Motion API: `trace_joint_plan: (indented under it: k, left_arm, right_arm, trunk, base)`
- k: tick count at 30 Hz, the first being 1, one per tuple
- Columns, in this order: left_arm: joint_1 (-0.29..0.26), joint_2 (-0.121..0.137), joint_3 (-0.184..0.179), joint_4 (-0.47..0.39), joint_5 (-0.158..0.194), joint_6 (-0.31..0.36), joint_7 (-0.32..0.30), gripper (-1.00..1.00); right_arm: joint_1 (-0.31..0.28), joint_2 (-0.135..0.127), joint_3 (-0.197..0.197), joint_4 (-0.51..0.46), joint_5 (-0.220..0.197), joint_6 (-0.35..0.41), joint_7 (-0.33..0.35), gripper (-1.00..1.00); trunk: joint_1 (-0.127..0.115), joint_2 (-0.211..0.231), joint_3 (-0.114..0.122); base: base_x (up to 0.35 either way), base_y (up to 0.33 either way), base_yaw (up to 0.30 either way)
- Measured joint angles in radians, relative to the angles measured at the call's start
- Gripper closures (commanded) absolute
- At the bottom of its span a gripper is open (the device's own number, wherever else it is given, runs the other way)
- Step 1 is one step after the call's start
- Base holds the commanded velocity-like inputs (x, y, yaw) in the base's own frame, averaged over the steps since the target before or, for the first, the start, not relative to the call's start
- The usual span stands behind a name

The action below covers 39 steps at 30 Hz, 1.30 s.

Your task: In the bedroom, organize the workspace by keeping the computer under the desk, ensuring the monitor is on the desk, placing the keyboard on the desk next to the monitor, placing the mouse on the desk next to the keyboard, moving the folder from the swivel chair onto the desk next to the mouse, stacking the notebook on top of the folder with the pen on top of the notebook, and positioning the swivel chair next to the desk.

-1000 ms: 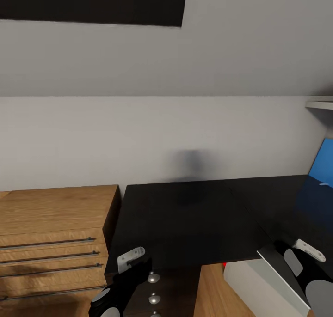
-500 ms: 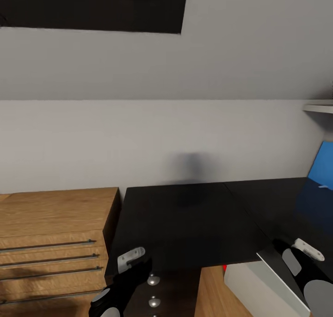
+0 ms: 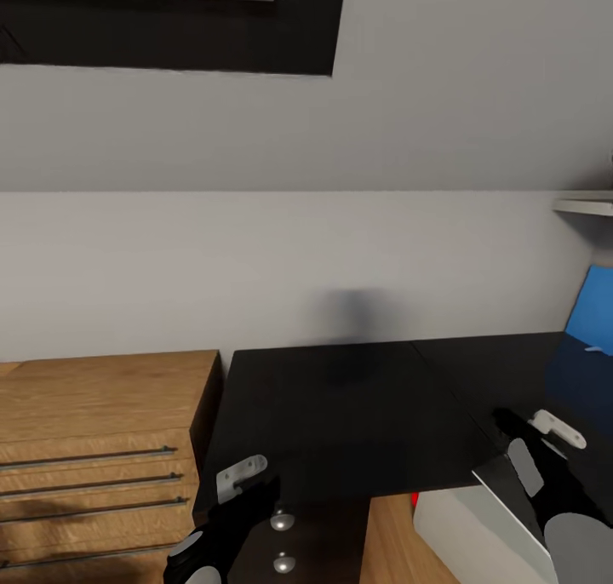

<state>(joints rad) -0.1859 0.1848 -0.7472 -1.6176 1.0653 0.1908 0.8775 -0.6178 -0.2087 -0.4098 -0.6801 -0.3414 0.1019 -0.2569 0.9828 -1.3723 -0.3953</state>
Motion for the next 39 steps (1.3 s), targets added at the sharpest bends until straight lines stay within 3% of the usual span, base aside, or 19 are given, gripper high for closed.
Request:
trace_joint_plan:
  k: [1, 4, 7, 11, 21, 25, 30, 39]
  left_arm:
    - [0.000, -0.001, 0.000, 0.000, 0.000, 0.000, 0.000, -1.00]
    - [0.000, 0.000, 0.000, 0.000, 0.000, 0.000, 0.000, -1.00]
    - [0.000, 0.000, 0.000, 0.001, 0.000, 0.000, 0.000, -1.00]
    - [0.000, 0.000, 0.000, 0.001, 0.000, 0.001, 0.000, -1.00]
    - [0.000, -0.002, 0.000, 0.001, 0.000, 0.004, 0.000, -1.00]
    - [0.000, -0.002, 0.000, 0.000, 0.000, 0.004, 0.000, -1.00]
    - [0.000, -0.001, 0.000, 0.001, 0.000, 0.002, 0.000, -1.00]
    - [0.000, -0.001, 0.000, 0.001, 0.000, 0.001, 0.001, -1.00]
  right_arm:
    - [0.093, 0.055, 0.000, -0.196, 0.010, 0.055, -0.017, -1.00]
    - [0.236, 0.129, 0.000, -0.474, 0.017, 0.139, -0.050, -1.00]
    - [0.323, 0.188, 0.000, -0.650, 0.023, 0.205, -0.062, -1.00]
    - [0.392, 0.235, 0.002, -0.774, 0.024, 0.270, -0.067, -1.00]
    - [0.418, 0.259, 0.022, -0.816, 0.020, 0.297, -0.063, -1.00]
    - [0.418, 0.260, 0.040, -0.812, 0.021, 0.293, -0.063, -1.00]
    - [0.418, 0.260, 0.094, -0.789, 0.024, 0.286, -0.064, -1.00]
    - [0.418, 0.260, 0.105, -0.782, 0.025, 0.283, -0.066, -1.00]
  trunk:
    - [0.000, 0.000, 0.001]
    - [0.000, 0.000, 0.003]
    - [0.000, 0.000, 0.004]
    - [0.000, 0.000, 0.004]
    - [0.000, 0.000, 0.005]
    - [0.001, 0.000, 0.005]
    - [0.001, 0.000, 0.005]
    - [0.001, 0.000, 0.005]
  base:
    - [0.000, 0.000, 0.000]
    - [0.000, 0.000, 0.000]
    - [0.000, 0.000, 0.000]
    - [0.000, 0.000, 0.000]
    - [-0.049, 0.000, 0.000]
    - [-0.286, 0.000, 0.000]
    - [-0.334, 0.000, 0.000]
    - [-0.336, 0.000, 0.000]
